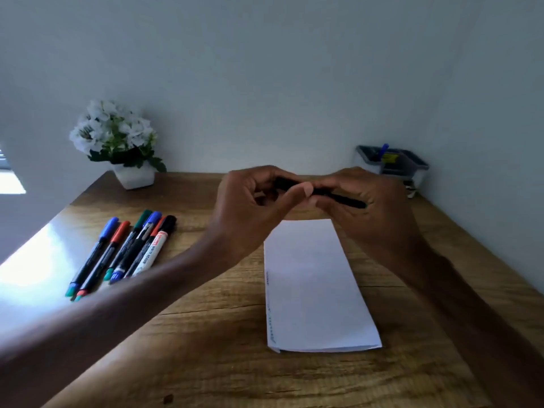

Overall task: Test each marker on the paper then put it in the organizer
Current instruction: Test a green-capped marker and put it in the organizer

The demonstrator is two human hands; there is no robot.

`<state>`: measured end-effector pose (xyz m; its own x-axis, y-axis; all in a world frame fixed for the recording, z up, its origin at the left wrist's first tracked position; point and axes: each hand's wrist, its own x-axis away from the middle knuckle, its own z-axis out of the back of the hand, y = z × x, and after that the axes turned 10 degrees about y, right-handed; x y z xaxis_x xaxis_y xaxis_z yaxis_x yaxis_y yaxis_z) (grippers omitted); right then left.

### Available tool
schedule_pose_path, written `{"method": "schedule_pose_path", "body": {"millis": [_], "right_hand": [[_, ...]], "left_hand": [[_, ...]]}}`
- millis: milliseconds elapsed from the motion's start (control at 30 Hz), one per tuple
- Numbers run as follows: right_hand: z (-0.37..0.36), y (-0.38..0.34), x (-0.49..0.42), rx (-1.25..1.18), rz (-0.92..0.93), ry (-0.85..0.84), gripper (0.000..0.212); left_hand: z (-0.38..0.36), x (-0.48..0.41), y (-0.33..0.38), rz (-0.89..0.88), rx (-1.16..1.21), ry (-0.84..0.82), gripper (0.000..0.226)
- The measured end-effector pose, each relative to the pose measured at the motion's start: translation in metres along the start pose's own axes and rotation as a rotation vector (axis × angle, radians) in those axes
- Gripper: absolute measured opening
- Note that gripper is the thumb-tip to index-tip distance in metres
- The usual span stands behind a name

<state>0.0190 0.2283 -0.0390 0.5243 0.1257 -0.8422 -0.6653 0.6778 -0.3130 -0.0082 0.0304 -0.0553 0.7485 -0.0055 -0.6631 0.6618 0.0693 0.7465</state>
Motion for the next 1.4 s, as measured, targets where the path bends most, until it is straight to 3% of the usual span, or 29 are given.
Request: {"method": "schedule_pose_path", "body": {"millis": [167, 300, 400, 500, 567, 900, 1133, 1400], "right_hand": [[0.018, 0.025, -0.007, 0.128, -0.092, 0.058, 0.02], [0.024, 0.05, -0.005, 0.178, -0.27, 0.109, 0.024], [0.029, 0.066, -0.003, 0.138, -0.377, 0.135, 0.051], [0.036, 0.075, -0.005, 0.145, -0.424, 0.168, 0.085], [0.04, 0.076, -0.01, 0.15, -0.416, 0.214, 0.095], [0.042, 0.108, -0.084, 0.033, -0.278, 0.538, 0.035], [0.026, 0.134, -0.107, 0.166, -0.19, 0.381, 0.027], [0.013, 0.158, -0.092, 0.279, -0.228, 0.172, 0.017]], "left_hand": [[-0.036, -0.023, -0.003, 0.001, -0.057, -0.116, 0.026], [-0.047, -0.035, -0.028, -0.016, -0.348, -0.364, 0.035], [-0.045, -0.034, -0.046, -0.053, -0.55, -0.591, 0.044], [-0.043, -0.027, -0.056, -0.054, -0.626, -0.682, 0.048], [-0.043, -0.025, -0.059, -0.063, -0.646, -0.703, 0.047], [-0.042, -0.024, -0.069, -0.03, -0.645, -0.717, 0.047], [-0.043, -0.024, -0.071, -0.012, -0.627, -0.72, 0.047], [-0.046, -0.024, -0.072, 0.017, -0.632, -0.732, 0.046]]}}
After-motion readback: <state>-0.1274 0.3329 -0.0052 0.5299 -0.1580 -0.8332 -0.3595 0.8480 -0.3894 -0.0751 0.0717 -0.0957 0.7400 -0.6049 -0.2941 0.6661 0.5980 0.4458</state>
